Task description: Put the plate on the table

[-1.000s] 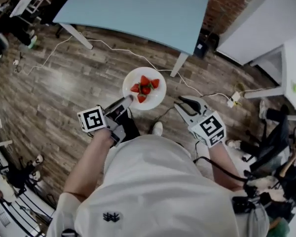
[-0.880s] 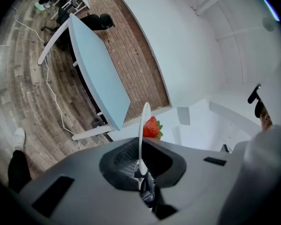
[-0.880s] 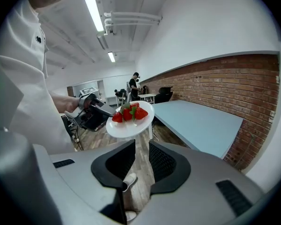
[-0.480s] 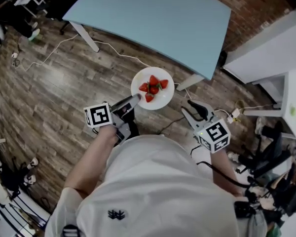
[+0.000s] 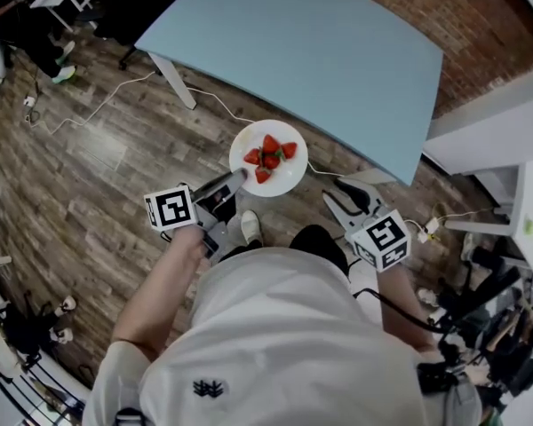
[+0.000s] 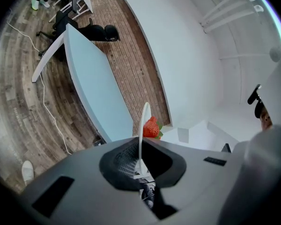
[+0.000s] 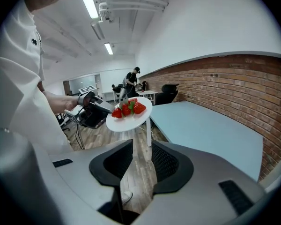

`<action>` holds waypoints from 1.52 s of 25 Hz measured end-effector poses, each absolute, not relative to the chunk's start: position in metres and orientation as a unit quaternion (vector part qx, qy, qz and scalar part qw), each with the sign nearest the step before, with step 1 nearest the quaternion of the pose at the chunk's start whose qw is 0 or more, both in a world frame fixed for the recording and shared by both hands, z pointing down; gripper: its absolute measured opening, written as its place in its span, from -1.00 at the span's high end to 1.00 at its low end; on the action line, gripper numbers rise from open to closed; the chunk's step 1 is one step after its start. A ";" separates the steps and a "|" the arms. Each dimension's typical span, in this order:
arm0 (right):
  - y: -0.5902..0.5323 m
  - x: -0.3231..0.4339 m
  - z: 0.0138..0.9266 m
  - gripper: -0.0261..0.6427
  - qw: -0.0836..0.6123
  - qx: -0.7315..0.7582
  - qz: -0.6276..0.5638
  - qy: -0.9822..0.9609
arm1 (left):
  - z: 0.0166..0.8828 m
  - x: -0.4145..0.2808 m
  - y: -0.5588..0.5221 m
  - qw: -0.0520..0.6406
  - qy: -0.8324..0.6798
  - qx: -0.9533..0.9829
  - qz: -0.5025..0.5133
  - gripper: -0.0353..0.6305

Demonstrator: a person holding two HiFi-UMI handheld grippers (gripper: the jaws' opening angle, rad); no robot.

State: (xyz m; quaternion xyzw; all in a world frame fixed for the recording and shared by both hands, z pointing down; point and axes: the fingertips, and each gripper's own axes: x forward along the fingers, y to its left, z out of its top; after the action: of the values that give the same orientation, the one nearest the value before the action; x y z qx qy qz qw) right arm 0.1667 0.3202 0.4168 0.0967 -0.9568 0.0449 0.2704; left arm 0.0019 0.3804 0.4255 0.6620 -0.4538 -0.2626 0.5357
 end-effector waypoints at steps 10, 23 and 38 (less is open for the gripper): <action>0.272 0.109 0.425 0.59 0.287 0.084 0.040 -0.953 | 0.430 -0.058 0.339 0.535 -0.452 0.643 -0.308 0.87; 0.091 0.041 0.433 0.59 0.278 0.064 0.037 -0.958 | 0.429 -0.127 0.176 0.529 -0.484 0.629 -0.300 0.87; -0.065 0.059 0.467 0.59 0.282 0.112 0.103 -0.947 | 0.447 -0.145 -0.045 0.552 -0.473 0.642 -0.244 0.87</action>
State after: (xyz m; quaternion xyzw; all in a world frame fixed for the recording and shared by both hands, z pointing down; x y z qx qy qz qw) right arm 0.0595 -0.0653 0.4672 0.1117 -0.9472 0.1028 0.2824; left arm -0.1449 -0.0448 0.4471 0.6416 -0.4729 -0.2441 0.5524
